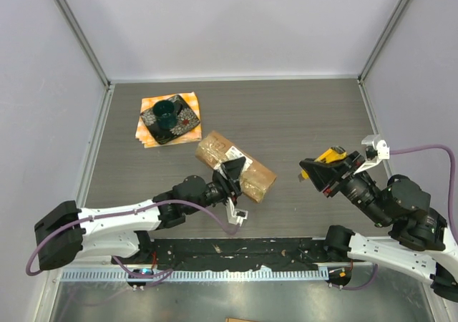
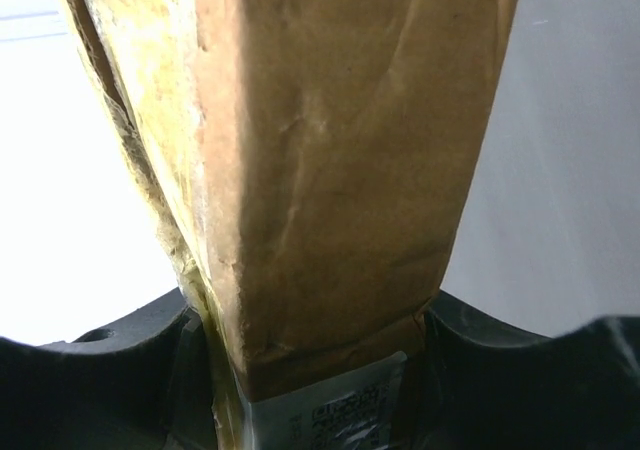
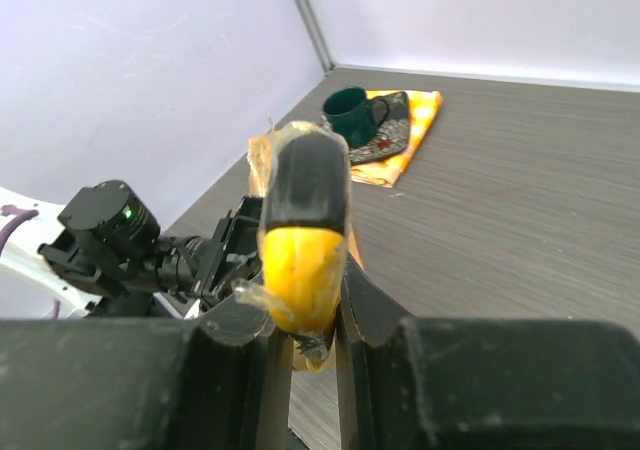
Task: Unpack the express box
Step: Pick up the express box from the center of the board, then cut the express box.
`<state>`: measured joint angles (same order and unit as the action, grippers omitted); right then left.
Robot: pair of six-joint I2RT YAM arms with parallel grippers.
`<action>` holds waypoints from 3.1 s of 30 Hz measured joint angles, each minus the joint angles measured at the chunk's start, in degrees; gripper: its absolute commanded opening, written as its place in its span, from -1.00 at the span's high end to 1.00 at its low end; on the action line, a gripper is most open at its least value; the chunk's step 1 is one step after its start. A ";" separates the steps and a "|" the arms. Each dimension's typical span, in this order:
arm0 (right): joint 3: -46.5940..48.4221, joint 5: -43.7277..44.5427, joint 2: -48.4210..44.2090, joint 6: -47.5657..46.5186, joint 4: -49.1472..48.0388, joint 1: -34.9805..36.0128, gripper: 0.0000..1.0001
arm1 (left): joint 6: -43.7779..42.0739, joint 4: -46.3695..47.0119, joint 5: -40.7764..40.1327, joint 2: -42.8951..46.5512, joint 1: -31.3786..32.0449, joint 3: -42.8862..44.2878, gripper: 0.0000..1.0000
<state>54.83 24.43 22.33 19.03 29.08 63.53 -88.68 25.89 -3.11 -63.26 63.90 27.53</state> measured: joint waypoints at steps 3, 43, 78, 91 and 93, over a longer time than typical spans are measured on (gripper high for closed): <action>-0.42 -3.26 -0.33 -0.72 -1.77 0.00 0.99 | -3.21 5.16 -2.03 0.59 1.11 0.59 -0.06; 32.04 -62.29 22.16 -35.04 3.43 0.00 0.99 | -8.46 15.87 10.75 8.61 11.74 1.95 -0.05; 30.01 -80.39 31.69 -37.99 2.89 0.00 0.98 | 6.21 18.82 8.17 12.68 12.00 -3.78 -0.01; 22.84 -84.11 33.20 -33.99 -9.03 0.13 0.99 | 11.23 20.63 7.15 12.68 13.07 -4.00 0.00; 22.82 -84.15 33.33 -33.79 -9.77 0.28 0.98 | 11.74 20.70 6.97 12.68 13.16 -4.00 0.00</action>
<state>77.65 -59.72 55.66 -14.76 19.31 63.81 -76.95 46.59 3.86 -50.59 77.06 23.53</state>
